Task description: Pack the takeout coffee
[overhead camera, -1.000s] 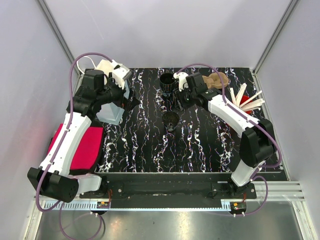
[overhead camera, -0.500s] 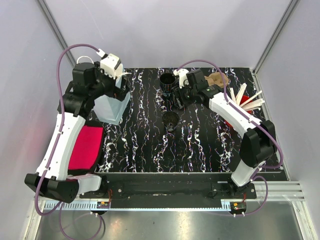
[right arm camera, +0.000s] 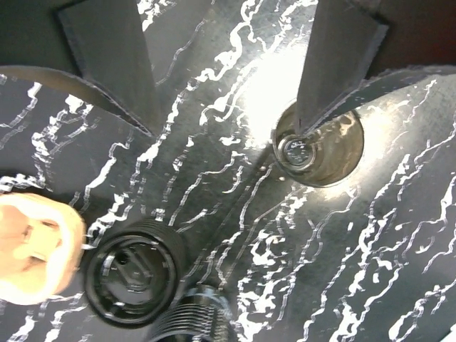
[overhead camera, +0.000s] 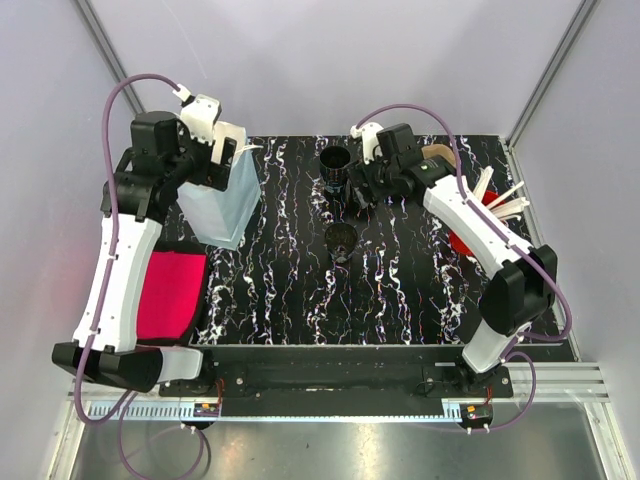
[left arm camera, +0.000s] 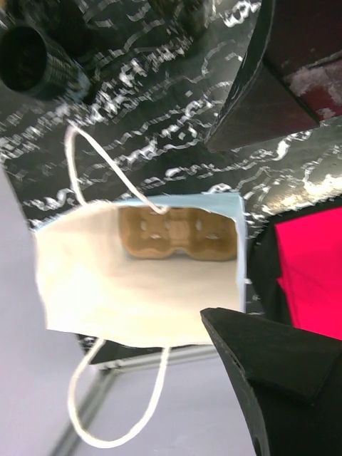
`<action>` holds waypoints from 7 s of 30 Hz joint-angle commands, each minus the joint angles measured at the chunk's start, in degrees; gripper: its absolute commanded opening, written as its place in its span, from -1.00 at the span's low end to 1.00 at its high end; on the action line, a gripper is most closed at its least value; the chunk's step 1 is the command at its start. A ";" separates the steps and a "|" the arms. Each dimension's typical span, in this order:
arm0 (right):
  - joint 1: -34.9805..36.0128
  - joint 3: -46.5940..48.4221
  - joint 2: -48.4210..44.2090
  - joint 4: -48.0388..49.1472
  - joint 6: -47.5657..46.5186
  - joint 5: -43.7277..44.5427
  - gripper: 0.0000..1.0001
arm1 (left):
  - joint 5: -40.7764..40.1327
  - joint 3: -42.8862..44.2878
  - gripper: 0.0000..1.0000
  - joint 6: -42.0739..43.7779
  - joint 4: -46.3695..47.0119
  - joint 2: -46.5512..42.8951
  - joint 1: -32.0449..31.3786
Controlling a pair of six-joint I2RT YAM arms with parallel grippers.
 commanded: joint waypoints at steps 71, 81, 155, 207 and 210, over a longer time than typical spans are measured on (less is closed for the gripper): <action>-15.29 33.76 30.87 -6.71 13.41 -4.92 -0.01 | 21.64 -4.03 0.98 -1.94 -4.50 -2.21 5.94; -13.35 39.21 36.23 -8.12 12.09 -0.69 -0.12 | 22.17 -4.91 0.98 -2.02 -4.15 -2.30 5.94; -11.15 42.56 16.02 -36.13 -3.02 -27.39 -0.74 | 2.65 -4.03 0.98 30.31 6.04 0.95 -21.04; -3.95 40.62 12.94 -56.02 -30.18 -59.84 -0.79 | 48.36 10.91 0.53 53.70 -16.46 12.73 -25.44; -3.95 40.27 13.12 -56.11 -30.10 -59.93 -0.80 | 48.19 11.09 0.42 53.09 -16.10 13.17 -25.88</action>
